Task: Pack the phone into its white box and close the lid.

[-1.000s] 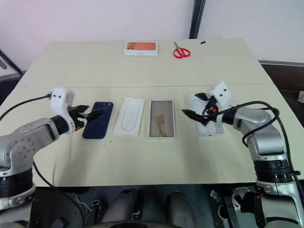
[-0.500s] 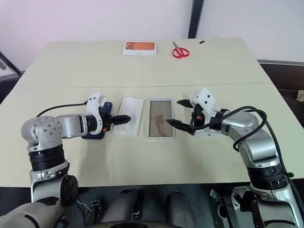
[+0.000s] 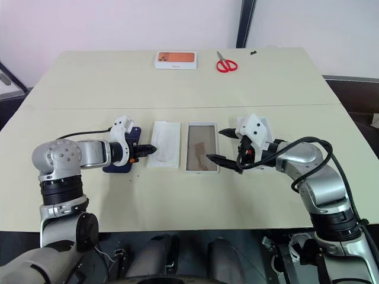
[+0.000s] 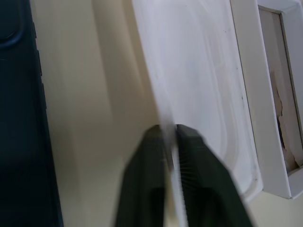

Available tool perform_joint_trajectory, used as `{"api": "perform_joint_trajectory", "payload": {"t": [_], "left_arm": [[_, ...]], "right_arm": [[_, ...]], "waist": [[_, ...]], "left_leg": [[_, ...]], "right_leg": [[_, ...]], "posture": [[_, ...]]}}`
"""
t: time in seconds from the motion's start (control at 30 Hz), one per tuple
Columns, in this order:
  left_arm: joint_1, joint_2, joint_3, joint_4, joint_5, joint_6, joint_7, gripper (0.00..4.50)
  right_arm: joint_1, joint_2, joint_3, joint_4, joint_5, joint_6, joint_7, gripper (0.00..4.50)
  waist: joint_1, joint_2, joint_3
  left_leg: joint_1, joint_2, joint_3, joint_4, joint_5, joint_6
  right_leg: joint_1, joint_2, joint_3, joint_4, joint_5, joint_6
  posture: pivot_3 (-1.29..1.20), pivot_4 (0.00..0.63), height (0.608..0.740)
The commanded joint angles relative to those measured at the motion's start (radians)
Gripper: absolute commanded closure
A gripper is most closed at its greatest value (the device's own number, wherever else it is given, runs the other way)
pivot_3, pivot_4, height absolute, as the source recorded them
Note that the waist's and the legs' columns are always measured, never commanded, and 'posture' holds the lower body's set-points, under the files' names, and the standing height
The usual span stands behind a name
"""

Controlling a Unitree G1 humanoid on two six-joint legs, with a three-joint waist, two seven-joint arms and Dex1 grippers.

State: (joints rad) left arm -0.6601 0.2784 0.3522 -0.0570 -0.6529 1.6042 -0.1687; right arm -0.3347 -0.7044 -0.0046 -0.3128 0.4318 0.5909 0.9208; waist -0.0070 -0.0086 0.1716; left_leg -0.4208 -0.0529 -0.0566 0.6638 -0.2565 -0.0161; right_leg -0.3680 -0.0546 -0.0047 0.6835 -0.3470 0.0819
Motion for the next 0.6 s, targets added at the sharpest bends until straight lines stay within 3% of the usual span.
{"api": "perform_joint_trajectory", "payload": {"t": [0.03,0.43,0.6], "left_arm": [[-0.02,0.023,0.042,-0.015,0.014,-0.003,-0.01,4.49],[-0.109,0.0,0.272,0.038,-0.088,0.01,-0.007,4.49],[-0.152,-0.054,0.243,0.029,-0.187,0.01,0.05,4.49]], "right_arm": [[0.002,-0.007,-0.004,-0.045,0.005,-0.017,-0.002,0.0],[0.004,-0.007,-0.007,-0.046,0.008,-0.017,-0.006,0.0],[-0.004,-0.016,-0.015,-0.038,0.004,-0.018,-0.005,0.0]], "waist": [[-0.001,0.0,0.0],[0.0,-0.001,0.0],[0.013,-0.002,0.001]], "left_leg": [[0.0,0.0,0.0,0.0,0.0,0.0],[0.0,0.0,0.0,0.0,0.0,0.0],[-0.001,0.0,0.0,0.0,0.0,0.0]], "right_leg": [[0.0,0.0,0.0,0.0,0.0,0.0],[-0.001,0.0,0.0,0.0,0.0,0.0],[-0.001,0.0,0.0,0.0,0.0,0.0]], "posture": [[0.0,0.15,0.74],[0.0,0.15,0.74],[0.0,0.15,0.74]]}}
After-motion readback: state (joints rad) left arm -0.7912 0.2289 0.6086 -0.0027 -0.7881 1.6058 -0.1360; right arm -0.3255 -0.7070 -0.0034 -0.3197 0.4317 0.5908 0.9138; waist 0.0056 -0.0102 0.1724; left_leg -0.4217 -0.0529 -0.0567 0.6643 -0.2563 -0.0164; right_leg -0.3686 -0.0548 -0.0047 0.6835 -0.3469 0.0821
